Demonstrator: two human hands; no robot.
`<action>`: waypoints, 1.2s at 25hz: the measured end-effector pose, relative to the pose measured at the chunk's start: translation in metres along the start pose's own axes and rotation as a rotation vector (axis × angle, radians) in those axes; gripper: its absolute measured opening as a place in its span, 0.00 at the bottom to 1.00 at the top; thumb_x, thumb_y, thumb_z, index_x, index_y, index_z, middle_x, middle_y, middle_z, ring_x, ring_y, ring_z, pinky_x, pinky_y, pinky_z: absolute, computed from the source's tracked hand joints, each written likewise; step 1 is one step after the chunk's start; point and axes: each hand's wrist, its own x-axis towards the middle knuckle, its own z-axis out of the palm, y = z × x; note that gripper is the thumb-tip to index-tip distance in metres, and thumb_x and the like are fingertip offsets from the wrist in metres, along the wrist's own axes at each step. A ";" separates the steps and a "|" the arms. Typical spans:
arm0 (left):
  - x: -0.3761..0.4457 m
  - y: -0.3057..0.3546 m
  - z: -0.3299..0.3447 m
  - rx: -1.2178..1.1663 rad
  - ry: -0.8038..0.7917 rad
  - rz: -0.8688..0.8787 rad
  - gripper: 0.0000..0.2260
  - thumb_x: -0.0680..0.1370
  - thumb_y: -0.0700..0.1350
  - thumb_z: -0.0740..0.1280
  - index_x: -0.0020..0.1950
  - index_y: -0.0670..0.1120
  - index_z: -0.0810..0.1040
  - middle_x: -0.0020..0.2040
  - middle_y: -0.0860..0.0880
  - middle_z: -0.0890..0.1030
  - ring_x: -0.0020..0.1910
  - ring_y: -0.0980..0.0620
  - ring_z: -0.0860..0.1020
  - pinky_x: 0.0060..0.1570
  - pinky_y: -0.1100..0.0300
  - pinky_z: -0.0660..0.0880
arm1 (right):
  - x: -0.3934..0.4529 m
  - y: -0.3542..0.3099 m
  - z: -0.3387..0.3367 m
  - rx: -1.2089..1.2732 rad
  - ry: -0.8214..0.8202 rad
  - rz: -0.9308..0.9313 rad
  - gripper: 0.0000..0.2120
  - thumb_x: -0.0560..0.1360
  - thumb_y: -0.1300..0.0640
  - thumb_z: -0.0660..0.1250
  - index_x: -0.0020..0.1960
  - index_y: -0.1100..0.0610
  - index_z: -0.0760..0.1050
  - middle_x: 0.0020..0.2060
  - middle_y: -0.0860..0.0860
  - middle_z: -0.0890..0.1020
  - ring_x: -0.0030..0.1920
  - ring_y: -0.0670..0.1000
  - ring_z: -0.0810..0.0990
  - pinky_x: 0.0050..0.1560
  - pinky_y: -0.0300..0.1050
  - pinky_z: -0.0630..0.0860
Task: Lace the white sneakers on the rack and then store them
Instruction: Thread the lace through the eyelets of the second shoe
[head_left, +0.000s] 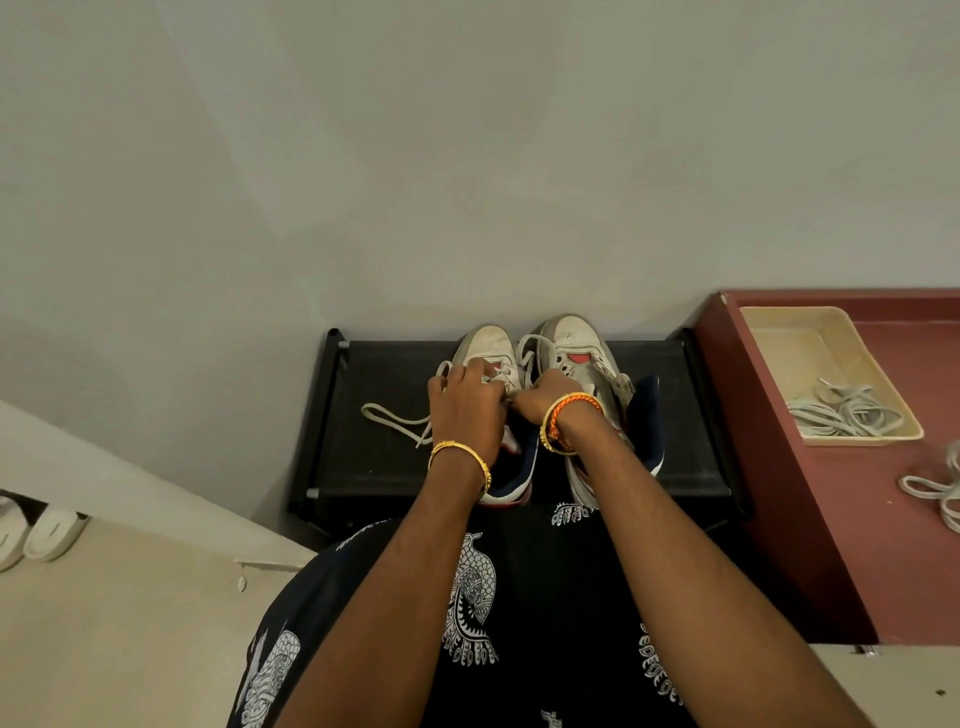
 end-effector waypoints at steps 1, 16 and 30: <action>-0.001 -0.001 0.000 -0.016 0.020 -0.008 0.11 0.79 0.47 0.61 0.57 0.48 0.80 0.66 0.49 0.71 0.65 0.49 0.66 0.62 0.52 0.60 | 0.000 0.001 0.001 0.017 0.001 0.008 0.10 0.75 0.57 0.64 0.36 0.58 0.68 0.33 0.53 0.73 0.34 0.51 0.71 0.28 0.41 0.63; -0.001 -0.010 -0.012 -0.159 -0.112 -0.157 0.09 0.75 0.55 0.65 0.49 0.53 0.80 0.56 0.48 0.74 0.60 0.47 0.67 0.56 0.51 0.61 | 0.007 0.006 0.005 -0.015 0.031 0.013 0.08 0.75 0.56 0.64 0.43 0.61 0.73 0.34 0.54 0.74 0.34 0.51 0.72 0.28 0.40 0.63; 0.002 0.000 -0.003 -0.343 0.182 -0.303 0.04 0.76 0.47 0.65 0.48 0.50 0.78 0.68 0.49 0.64 0.66 0.49 0.62 0.60 0.50 0.56 | 0.010 0.008 0.010 0.016 0.071 -0.005 0.08 0.74 0.55 0.65 0.45 0.60 0.74 0.40 0.55 0.77 0.40 0.53 0.74 0.32 0.40 0.67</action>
